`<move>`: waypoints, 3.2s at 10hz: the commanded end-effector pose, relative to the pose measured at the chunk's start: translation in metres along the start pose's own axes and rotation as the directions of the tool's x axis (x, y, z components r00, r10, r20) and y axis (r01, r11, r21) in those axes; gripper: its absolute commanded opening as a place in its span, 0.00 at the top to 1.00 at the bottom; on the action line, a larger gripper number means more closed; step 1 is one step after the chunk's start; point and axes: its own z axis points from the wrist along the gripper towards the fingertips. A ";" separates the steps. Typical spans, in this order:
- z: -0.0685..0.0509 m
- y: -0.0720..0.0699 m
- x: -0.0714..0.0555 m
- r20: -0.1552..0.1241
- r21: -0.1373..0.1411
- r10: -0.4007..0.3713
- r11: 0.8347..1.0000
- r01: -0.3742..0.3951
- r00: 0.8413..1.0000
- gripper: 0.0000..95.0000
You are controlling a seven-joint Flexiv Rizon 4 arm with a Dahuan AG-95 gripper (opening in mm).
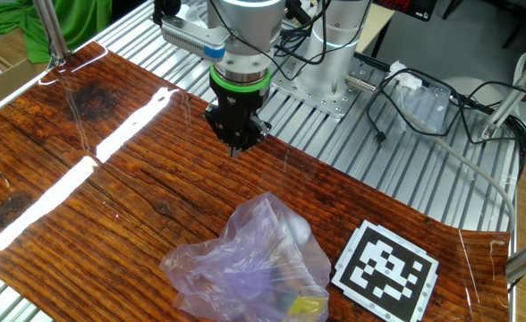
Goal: Pick up a bag of things
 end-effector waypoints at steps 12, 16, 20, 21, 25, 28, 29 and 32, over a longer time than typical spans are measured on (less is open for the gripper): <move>0.000 0.000 0.000 -0.001 0.000 -0.002 1.000 0.002 1.000 1.00; 0.002 0.003 -0.001 0.001 0.002 0.005 1.000 -0.005 1.000 1.00; 0.004 0.004 -0.001 0.000 0.002 0.006 1.000 -0.006 1.000 1.00; 0.005 0.004 -0.002 0.001 0.002 0.007 1.000 -0.007 1.000 1.00; 0.005 0.004 -0.002 0.001 0.002 0.007 1.000 -0.007 1.000 1.00; 0.009 0.007 -0.004 0.003 0.002 0.011 1.000 -0.011 1.000 1.00; 0.011 0.008 -0.005 0.003 0.001 0.011 1.000 -0.011 1.000 1.00; 0.014 0.009 -0.010 0.002 0.001 0.010 1.000 -0.010 1.000 1.00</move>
